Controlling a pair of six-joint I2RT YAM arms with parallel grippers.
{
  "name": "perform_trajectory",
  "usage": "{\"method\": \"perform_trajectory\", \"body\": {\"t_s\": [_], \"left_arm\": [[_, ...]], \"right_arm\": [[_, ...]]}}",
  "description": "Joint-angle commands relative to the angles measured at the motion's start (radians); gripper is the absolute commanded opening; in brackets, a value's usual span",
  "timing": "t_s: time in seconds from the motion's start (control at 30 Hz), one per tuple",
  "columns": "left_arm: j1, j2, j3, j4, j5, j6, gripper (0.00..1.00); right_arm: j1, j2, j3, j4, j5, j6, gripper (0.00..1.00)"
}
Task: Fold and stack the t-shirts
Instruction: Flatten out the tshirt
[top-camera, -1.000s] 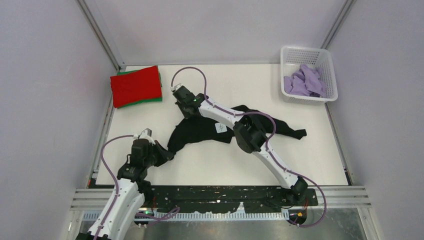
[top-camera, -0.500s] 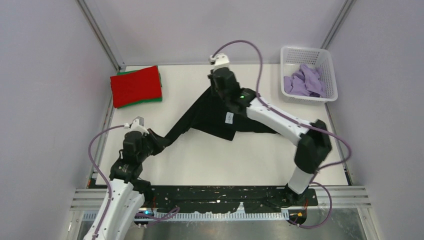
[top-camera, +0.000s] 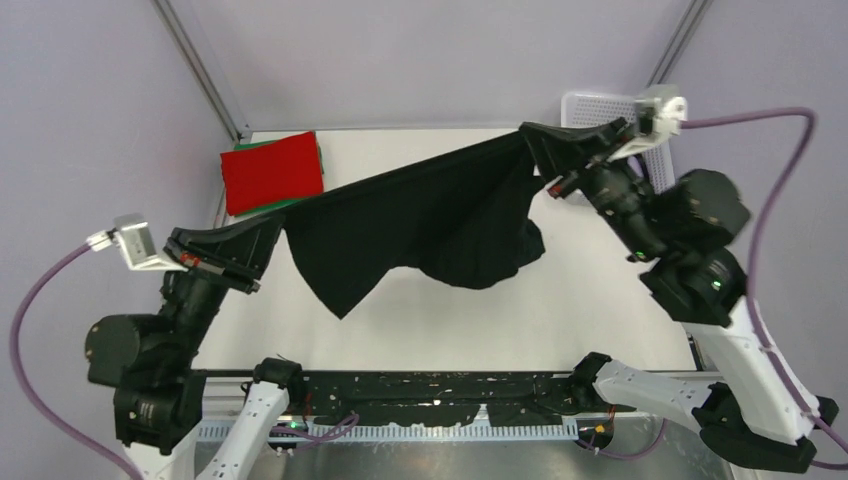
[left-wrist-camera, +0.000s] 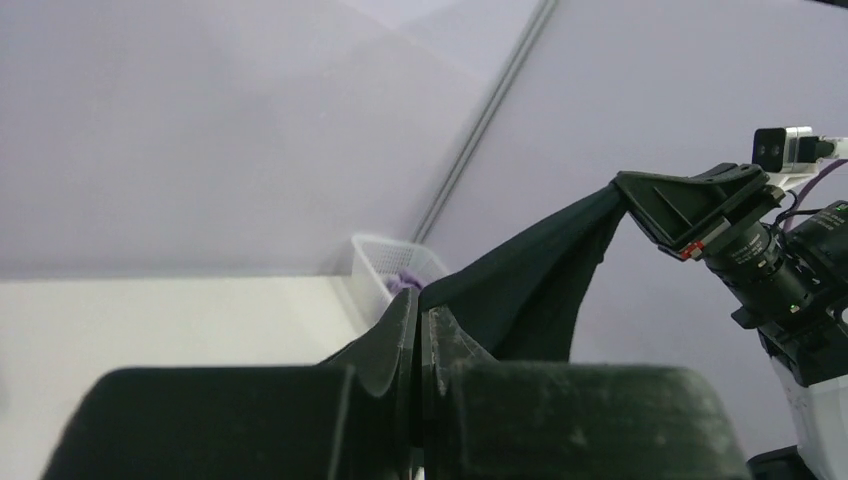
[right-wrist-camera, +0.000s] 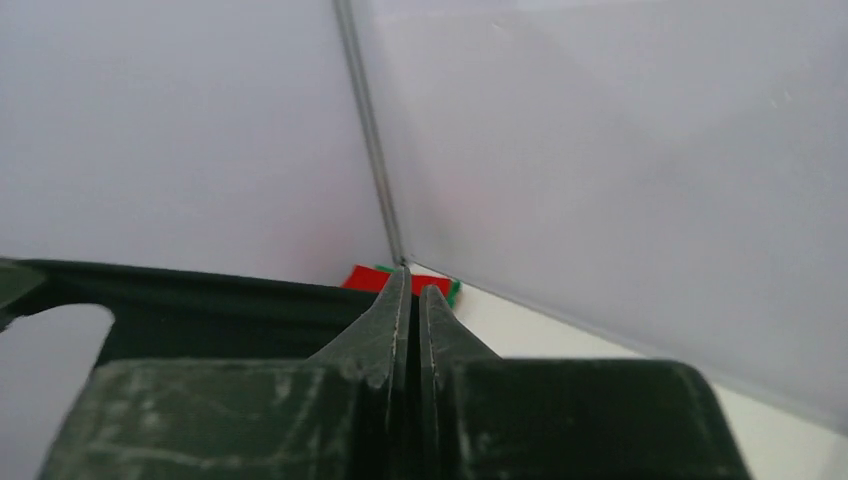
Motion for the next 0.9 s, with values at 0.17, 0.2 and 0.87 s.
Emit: {"method": "perform_trajectory", "body": {"t_s": [0.17,0.2,0.87], "left_arm": [[0.015,0.005,0.248,0.037,0.005,0.080,0.00],[0.017,0.004,0.237,0.036,0.005,0.081,0.00],[0.019,0.719,-0.258,0.083,-0.392,0.080,0.00]], "right_arm": [[-0.044,-0.158,0.249,-0.154,-0.290,0.015,0.05],[-0.044,-0.159,0.243,-0.159,-0.281,0.011,0.05],[-0.034,0.255,-0.576,0.155,-0.232,0.118,0.70]]}}
